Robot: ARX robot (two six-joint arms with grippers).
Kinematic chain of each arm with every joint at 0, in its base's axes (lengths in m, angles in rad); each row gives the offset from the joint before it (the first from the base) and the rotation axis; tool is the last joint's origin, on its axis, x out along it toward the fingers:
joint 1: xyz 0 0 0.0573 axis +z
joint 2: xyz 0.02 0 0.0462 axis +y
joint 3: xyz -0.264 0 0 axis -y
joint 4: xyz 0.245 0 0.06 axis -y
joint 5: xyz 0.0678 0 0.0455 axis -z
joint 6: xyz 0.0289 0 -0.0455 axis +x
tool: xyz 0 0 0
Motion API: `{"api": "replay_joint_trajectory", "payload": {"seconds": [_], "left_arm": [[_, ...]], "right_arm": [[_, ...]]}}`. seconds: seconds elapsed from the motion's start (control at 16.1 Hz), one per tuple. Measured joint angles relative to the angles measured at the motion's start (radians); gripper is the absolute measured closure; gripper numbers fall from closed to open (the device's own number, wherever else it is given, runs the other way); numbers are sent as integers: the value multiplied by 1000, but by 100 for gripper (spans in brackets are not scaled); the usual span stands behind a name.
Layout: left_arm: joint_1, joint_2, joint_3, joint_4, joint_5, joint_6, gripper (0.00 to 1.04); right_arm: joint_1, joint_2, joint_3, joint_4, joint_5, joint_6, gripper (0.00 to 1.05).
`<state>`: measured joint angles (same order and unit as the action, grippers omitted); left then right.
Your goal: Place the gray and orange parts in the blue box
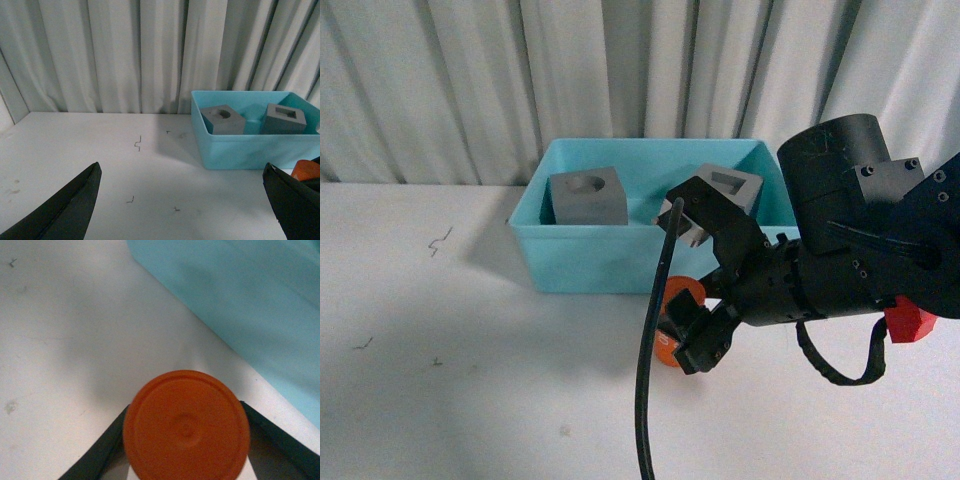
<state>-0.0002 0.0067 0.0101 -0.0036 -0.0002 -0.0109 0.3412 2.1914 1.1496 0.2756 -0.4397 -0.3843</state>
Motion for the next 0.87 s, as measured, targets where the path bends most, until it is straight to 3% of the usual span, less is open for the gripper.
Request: {"api": "replay_joint_trajectory", "payload": {"seconds": [0.12, 0.19, 0.37, 0.62, 0.87], "left_arm": [[0, 0, 0, 0, 0, 0, 7], [0, 0, 0, 0, 0, 0, 7], [0, 0, 0, 0, 0, 0, 7], [0, 0, 0, 0, 0, 0, 7], [0, 0, 0, 0, 0, 0, 7]], "right_arm": [[0, 0, 0, 11, 0, 3, 55], [0, 0, -1, 18, 1, 5, 57], [19, -92, -89, 80, 14, 46, 57], [9, -456, -248, 186, 37, 143, 57], [-95, -540, -112, 164, 142, 158, 57]]}}
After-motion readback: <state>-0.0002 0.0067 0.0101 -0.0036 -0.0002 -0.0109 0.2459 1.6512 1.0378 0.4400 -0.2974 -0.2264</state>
